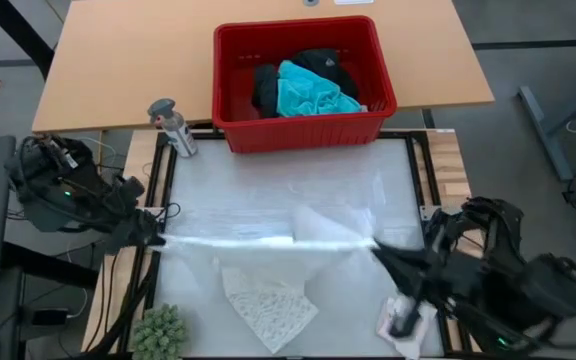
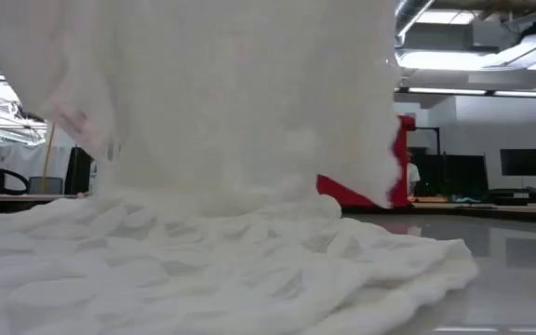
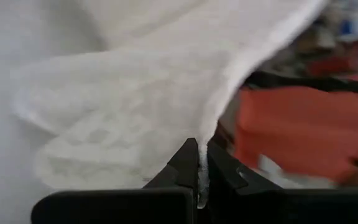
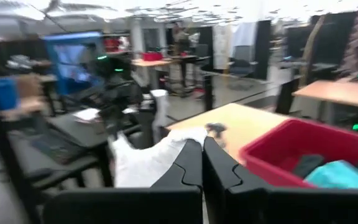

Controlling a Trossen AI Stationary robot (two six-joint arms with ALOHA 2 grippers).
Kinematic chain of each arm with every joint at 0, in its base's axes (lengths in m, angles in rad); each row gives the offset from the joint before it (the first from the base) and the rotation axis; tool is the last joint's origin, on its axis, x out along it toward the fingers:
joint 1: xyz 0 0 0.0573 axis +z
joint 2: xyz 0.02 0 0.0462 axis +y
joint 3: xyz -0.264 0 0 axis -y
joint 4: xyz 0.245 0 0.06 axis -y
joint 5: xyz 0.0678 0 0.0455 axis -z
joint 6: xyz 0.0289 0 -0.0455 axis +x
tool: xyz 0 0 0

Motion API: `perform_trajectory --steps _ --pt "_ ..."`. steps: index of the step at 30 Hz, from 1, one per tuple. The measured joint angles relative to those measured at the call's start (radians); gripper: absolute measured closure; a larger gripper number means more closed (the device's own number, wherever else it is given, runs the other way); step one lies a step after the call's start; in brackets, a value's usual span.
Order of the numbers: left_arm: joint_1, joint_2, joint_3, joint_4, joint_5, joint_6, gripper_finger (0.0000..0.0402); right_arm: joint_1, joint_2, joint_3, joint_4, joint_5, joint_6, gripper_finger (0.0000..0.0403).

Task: Fold Laundry from Bin
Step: Fold the white blouse

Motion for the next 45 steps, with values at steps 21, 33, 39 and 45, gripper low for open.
perform_trajectory --steps 21,33,39,45 --pt "-0.371 0.313 0.541 0.084 -0.354 0.158 0.0401 0.131 0.015 0.069 0.29 0.0 -0.14 0.0384" --pt "-0.216 0.062 0.058 -0.083 -0.212 -0.22 0.0401 -0.153 0.014 -0.09 -0.01 0.0 0.129 0.0384" --pt "-0.217 0.038 -0.003 -0.2 -0.128 -0.325 0.0401 -0.153 0.004 -0.113 -0.004 0.0 0.261 0.0384" --pt "-0.217 0.04 0.001 -0.204 -0.096 -0.279 0.0401 -0.032 -0.045 -0.044 0.029 -0.207 0.214 0.0384"
